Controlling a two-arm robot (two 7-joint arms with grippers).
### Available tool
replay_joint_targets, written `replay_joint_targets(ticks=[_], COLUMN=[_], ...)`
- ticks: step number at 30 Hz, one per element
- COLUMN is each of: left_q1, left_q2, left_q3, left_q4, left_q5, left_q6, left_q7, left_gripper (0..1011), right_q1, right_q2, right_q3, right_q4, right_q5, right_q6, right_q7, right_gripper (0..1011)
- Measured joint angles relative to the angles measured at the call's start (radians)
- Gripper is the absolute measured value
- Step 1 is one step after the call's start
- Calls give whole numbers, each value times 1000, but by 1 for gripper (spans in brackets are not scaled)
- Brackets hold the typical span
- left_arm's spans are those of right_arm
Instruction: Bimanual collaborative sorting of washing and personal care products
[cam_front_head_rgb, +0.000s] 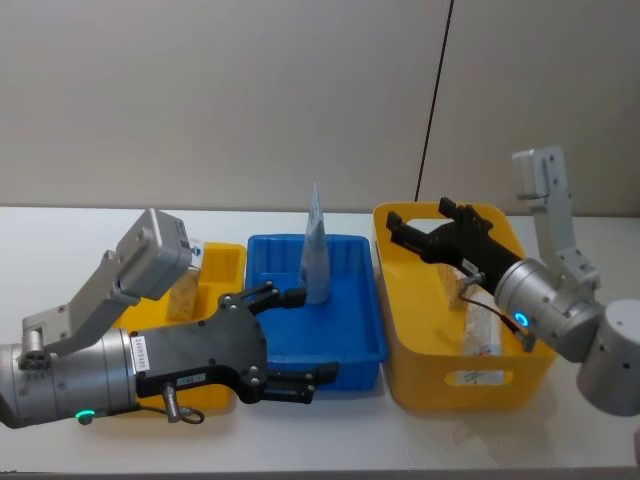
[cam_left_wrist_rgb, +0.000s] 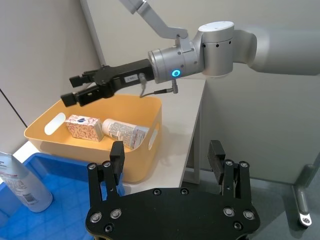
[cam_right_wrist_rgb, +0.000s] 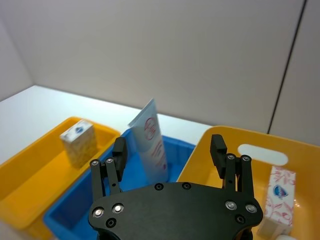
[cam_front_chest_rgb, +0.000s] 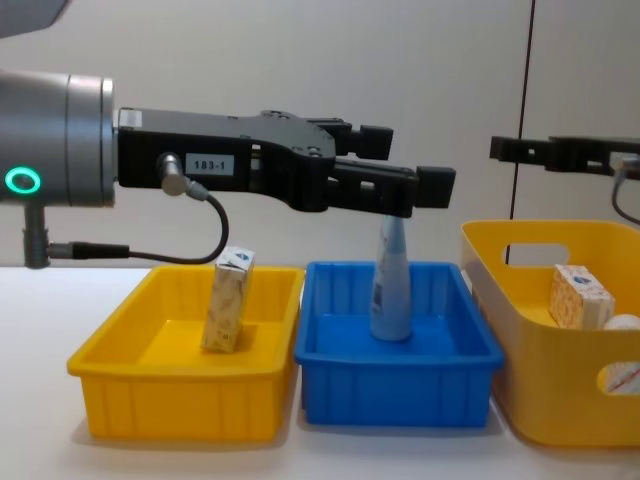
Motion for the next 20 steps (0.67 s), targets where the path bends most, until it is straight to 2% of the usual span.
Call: replay_joint_targets(ticks=[6, 9, 20], left_q1=[0, 0, 0], left_q2=[0, 0, 0], left_q3=[0, 0, 0], left_q4=[0, 0, 0], left_q5=[0, 0, 0], left_q6=[0, 0, 0], left_q7=[0, 0, 0], left_gripper=[1001, 1001, 1001], right_q1=[-16, -25, -64], right_q2=[46, 64, 93], right_q3=[-10, -15, -26], right_q4=[-12, -21, -63], right_q5=[32, 41, 49], right_q6=[18, 25, 40], right_q7=[97, 124, 139], right_gripper=[1003, 1003, 1003])
